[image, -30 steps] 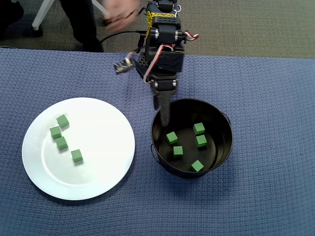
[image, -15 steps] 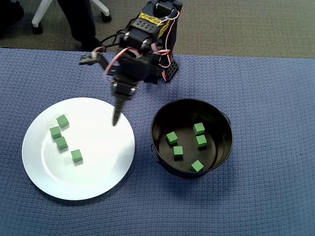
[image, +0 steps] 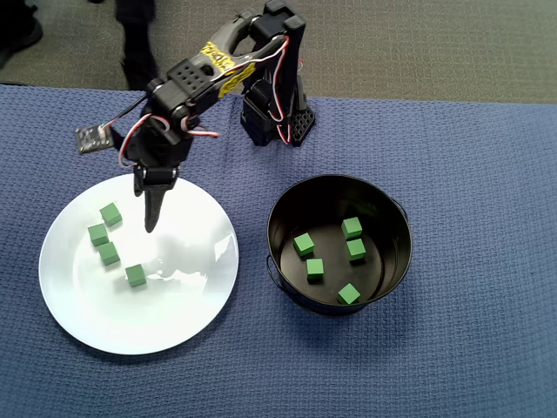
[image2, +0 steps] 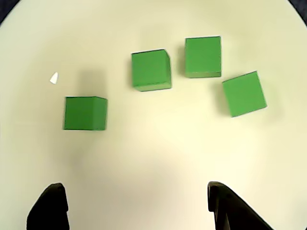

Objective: Pick up the green cubes from the white plate and place them in the black recipient

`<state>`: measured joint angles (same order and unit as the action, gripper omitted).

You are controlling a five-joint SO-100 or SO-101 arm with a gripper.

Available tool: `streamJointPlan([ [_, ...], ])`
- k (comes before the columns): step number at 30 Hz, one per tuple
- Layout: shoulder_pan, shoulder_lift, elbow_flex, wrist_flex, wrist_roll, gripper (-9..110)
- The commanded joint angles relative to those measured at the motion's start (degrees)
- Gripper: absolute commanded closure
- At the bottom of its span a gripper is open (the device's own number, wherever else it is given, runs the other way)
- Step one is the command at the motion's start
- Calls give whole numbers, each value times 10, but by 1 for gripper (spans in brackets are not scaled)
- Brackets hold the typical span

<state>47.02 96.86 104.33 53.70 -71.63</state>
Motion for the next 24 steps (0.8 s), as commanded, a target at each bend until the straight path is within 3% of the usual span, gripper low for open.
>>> streamJointPlan([
  [1,31,-26,-24,-29,-142,67],
  [6,56,-63,-41,-40,-209,66],
  [24,93,-208,-162,-42,-208,67],
])
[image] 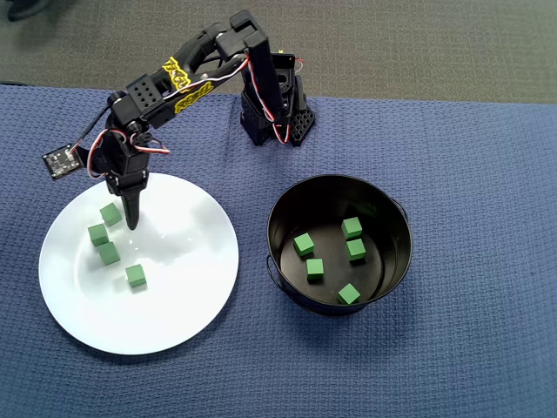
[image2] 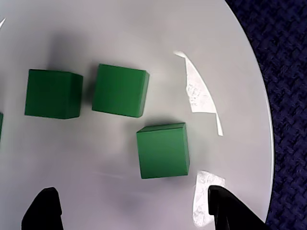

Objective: Pick up the green cubes from the white plate and place them in the black recipient

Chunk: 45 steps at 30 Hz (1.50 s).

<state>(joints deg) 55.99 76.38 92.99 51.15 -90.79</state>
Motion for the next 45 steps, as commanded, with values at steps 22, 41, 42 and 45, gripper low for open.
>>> streamJointPlan([
  [22,20,-97,-104,-46,-14,89],
  [41,0,68,-72,-8,148,101],
  [42,-4,96,-60,-2,171,101],
  [45,-28,183,-13,10,276,101],
])
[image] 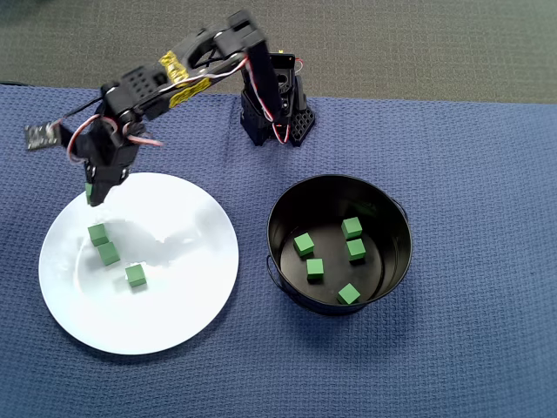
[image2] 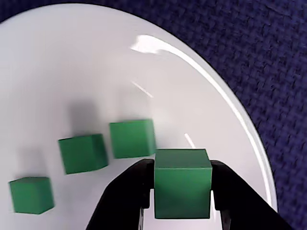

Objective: Pick up the green cubes from the white plate and place them in the black recipient

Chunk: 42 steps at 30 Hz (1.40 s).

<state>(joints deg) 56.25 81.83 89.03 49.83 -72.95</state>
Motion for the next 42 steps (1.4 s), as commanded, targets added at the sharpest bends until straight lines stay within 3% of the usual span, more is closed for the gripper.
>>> streamJointPlan([
  [1,-41,156,37,33,141,101],
  [8,-171,301,62,121,383,101],
  [14,-365,383,59,236,512,101],
  [21,-549,419,97,259,649,102],
  [27,-672,366,112,237,731,102],
  [34,-758,316,159,185,755,102],
  [35,-765,316,163,183,745,100],
  [39,-755,331,153,194,715,68],
  [42,-722,345,114,222,689,64],
])
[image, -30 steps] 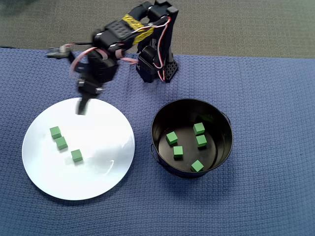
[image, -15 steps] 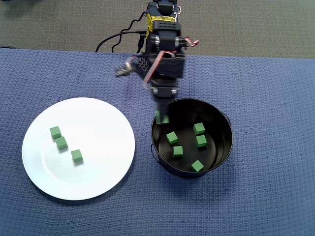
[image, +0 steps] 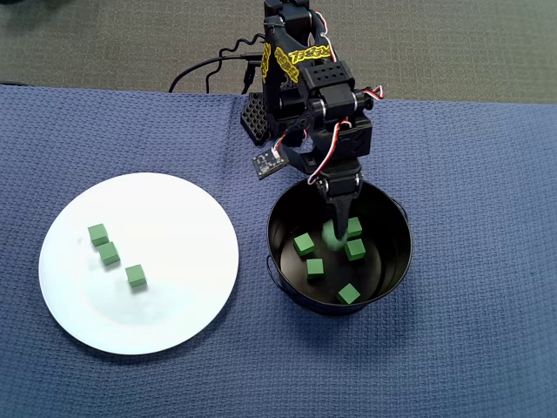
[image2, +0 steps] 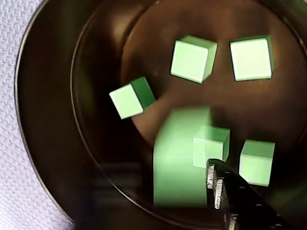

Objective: Pick up the green cubes from the white plate and place them in the black recipient

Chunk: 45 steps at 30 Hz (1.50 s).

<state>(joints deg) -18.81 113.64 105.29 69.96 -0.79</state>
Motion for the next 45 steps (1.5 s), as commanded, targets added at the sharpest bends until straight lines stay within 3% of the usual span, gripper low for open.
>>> streamJointPlan([
  [1,43,32,-67,36,-51,63],
  [12,362,-4,-185,25,-267,72],
  [18,517,-55,-115,-110,-382,76],
  [22,584,-115,-100,-186,-389,77],
  [33,601,-266,-134,-216,-344,81],
  [45,573,-354,-179,-272,-605,77],
])
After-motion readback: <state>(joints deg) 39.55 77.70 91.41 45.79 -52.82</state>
